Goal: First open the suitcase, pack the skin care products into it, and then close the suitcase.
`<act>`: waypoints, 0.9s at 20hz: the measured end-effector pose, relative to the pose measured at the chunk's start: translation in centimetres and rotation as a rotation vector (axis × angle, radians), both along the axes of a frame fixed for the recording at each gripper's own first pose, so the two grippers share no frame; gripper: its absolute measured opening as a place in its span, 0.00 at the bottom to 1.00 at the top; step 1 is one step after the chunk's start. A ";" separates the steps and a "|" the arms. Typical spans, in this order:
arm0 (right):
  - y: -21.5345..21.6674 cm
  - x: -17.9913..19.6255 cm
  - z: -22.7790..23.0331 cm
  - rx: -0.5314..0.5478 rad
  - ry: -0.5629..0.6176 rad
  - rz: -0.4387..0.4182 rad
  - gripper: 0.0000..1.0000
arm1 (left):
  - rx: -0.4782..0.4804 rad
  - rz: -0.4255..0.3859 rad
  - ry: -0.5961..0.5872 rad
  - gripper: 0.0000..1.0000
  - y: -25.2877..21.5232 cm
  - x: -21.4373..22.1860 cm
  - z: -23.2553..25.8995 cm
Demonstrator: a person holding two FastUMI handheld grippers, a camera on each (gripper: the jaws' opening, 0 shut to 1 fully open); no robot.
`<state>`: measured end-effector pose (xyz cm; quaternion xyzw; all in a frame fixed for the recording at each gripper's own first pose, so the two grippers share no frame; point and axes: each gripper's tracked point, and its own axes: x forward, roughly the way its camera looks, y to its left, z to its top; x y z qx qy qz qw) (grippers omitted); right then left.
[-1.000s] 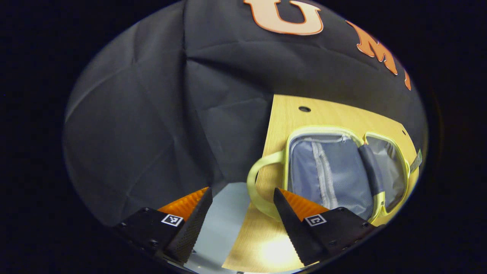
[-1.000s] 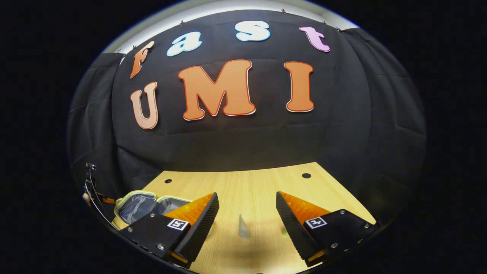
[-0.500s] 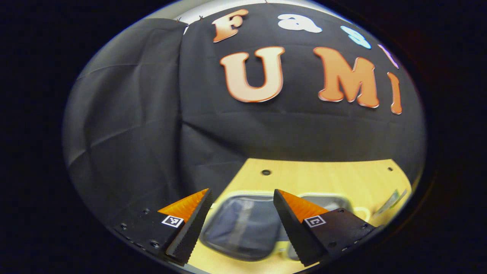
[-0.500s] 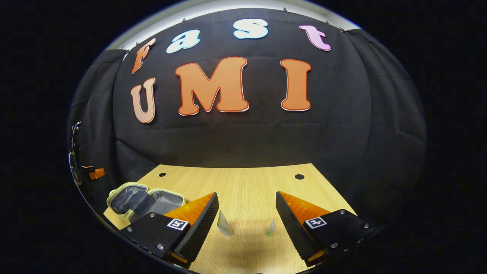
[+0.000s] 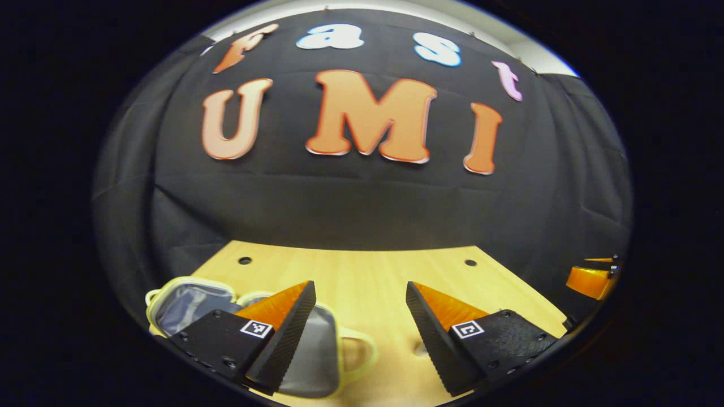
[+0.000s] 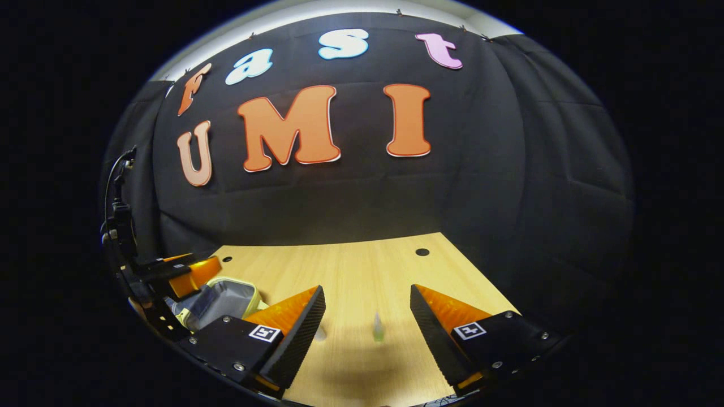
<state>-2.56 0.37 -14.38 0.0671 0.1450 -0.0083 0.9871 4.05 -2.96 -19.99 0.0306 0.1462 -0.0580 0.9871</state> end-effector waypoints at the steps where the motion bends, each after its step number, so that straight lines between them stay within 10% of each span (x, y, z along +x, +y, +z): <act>1: -0.8 -0.3 -0.5 -0.001 0.009 -0.019 0.96 | 0.009 -0.030 0.017 0.99 -2.2 0.5 -1.4; 16: -8.5 -4.1 -5.2 -0.051 0.166 -0.200 0.96 | 0.225 -0.101 0.154 1.00 -12.1 3.8 -19.0; 18: -8.4 -4.2 -5.4 -0.042 0.166 -0.201 0.95 | 0.266 -0.095 0.137 0.80 -12.0 4.4 -19.5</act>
